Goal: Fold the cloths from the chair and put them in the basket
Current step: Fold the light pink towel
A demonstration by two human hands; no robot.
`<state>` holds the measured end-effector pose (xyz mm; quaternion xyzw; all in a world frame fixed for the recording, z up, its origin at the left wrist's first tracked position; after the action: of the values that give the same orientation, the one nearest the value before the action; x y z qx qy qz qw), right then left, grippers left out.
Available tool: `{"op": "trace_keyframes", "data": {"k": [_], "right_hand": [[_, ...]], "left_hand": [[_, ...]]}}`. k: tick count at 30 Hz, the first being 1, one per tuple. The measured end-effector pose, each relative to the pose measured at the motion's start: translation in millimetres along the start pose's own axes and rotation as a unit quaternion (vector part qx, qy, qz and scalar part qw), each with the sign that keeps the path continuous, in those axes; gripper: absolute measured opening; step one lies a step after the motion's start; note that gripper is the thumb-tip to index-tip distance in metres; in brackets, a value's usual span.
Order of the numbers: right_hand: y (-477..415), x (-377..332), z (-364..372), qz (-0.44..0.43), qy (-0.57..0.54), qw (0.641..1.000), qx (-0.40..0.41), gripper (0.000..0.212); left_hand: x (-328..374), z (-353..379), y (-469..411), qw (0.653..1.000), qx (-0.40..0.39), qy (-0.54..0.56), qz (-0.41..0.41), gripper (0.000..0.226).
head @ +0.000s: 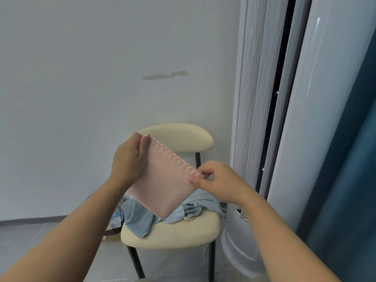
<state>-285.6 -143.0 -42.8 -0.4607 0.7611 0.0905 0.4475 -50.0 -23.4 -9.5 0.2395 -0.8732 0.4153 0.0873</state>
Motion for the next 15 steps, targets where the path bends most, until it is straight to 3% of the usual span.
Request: {"op": "trace_keyframes", "data": {"k": [3,5,9,12,15], "right_hand": [[1.2,-6.1,-7.2,0.037,-0.161,0.985,-0.058,0.034],[-0.1,-9.3,-11.7,0.043,-0.134,0.988,-0.07,0.039],[-8.3,-6.3,-17.0,0.079,0.02,0.996,-0.042,0.058],[-7.0,-12.1,-20.8,0.069,0.009,0.996,-0.047,0.059],[-1.0,-22.7,-23.7,0.044,-0.084,0.993,-0.066,0.04]], "left_hand": [[-5.4,3.1,3.7,0.999,-0.02,0.015,-0.032,0.045],[-6.0,5.4,5.5,0.998,-0.036,0.021,-0.047,0.047],[-3.8,9.5,7.5,0.997,-0.049,0.024,-0.054,0.046],[-2.3,10.3,7.8,0.996,-0.047,0.036,-0.064,0.046],[-4.8,11.5,8.6,0.993,-0.063,0.045,-0.087,0.047]]}}
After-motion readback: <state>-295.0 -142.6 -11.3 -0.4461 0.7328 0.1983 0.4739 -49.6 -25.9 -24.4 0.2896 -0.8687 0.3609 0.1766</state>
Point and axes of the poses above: each hand's wrist, its own y-axis away from the middle knuckle, its own z-axis out of the palm, x = y × z, the point moved 2 cm from there along -y, towards the middle knuckle, and after that the axes turned 12 degrees about -y, right-handed, at the moved point
